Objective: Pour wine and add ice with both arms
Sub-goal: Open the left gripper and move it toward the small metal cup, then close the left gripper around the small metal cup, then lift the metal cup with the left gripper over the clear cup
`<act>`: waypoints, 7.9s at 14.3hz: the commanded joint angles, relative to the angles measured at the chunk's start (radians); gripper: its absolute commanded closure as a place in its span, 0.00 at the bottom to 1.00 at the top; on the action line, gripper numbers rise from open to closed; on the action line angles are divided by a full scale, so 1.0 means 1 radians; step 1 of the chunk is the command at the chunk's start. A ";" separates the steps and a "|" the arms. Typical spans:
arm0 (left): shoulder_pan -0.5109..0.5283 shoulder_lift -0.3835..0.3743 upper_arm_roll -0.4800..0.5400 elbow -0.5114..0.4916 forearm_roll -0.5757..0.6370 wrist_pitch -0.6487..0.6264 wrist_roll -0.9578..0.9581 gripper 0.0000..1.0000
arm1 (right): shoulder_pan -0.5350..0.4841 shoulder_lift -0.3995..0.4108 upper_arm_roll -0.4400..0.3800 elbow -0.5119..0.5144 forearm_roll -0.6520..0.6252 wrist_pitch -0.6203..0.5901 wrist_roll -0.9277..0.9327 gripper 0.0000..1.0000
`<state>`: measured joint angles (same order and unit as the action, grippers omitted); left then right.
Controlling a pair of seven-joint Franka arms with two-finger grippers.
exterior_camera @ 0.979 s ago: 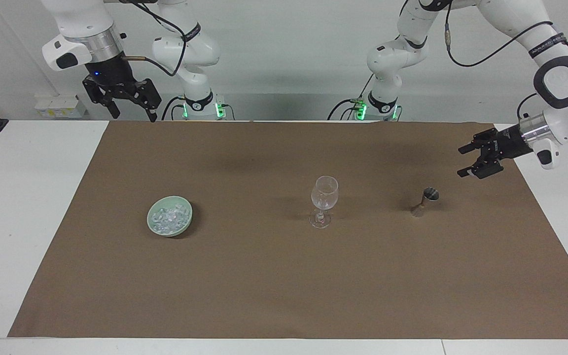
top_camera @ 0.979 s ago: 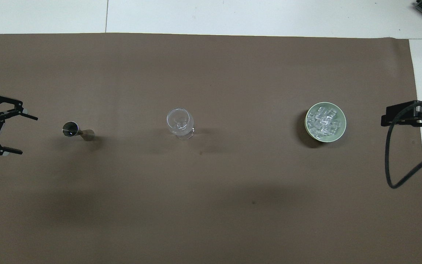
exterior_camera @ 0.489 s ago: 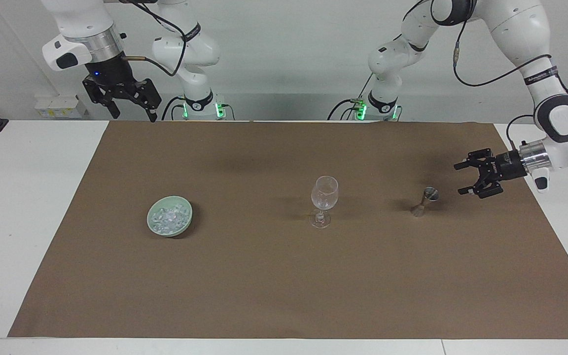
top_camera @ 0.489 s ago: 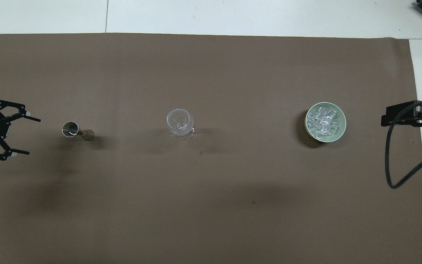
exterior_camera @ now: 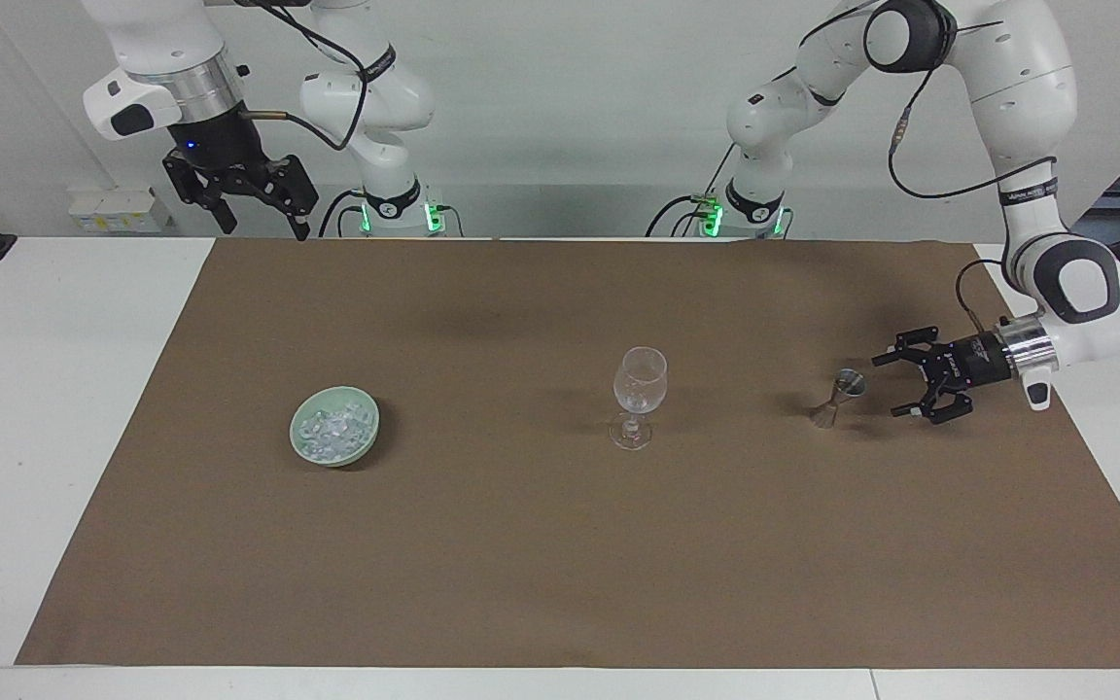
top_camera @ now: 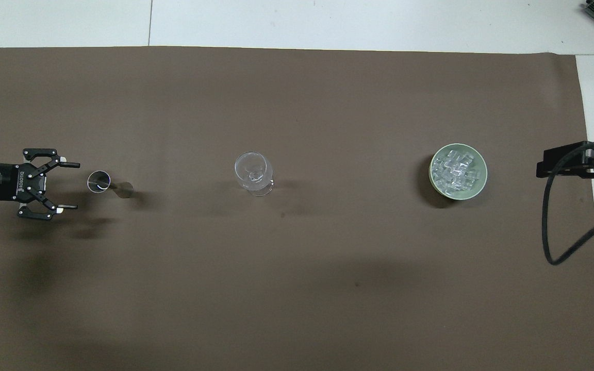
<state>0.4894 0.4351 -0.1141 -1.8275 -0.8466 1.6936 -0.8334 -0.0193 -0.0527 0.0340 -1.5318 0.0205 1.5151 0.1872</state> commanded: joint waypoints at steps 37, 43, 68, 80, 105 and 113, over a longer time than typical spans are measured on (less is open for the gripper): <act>-0.072 -0.019 -0.001 -0.124 -0.154 0.098 -0.018 0.57 | -0.013 -0.009 0.003 -0.004 0.025 -0.013 -0.014 0.00; -0.071 -0.021 0.001 -0.124 -0.152 0.090 -0.015 0.79 | -0.013 -0.009 0.003 -0.004 0.025 -0.013 -0.014 0.00; -0.258 -0.254 -0.006 -0.088 -0.157 0.101 -0.322 1.00 | -0.013 -0.009 0.003 -0.004 0.025 -0.013 -0.014 0.00; -0.472 -0.309 -0.009 -0.084 -0.157 0.279 -0.405 1.00 | -0.013 -0.009 0.003 -0.004 0.025 -0.013 -0.014 0.00; -0.701 -0.253 -0.010 0.036 0.221 0.531 -0.510 1.00 | -0.010 -0.032 0.012 -0.033 0.024 -0.010 -0.029 0.00; -0.743 -0.254 -0.010 0.028 0.382 0.586 -0.497 1.00 | -0.010 -0.049 0.011 -0.064 0.022 -0.004 -0.074 0.00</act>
<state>-0.2270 0.1725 -0.1379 -1.8095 -0.5032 2.2497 -1.3255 -0.0189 -0.0703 0.0436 -1.5578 0.0206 1.5122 0.1521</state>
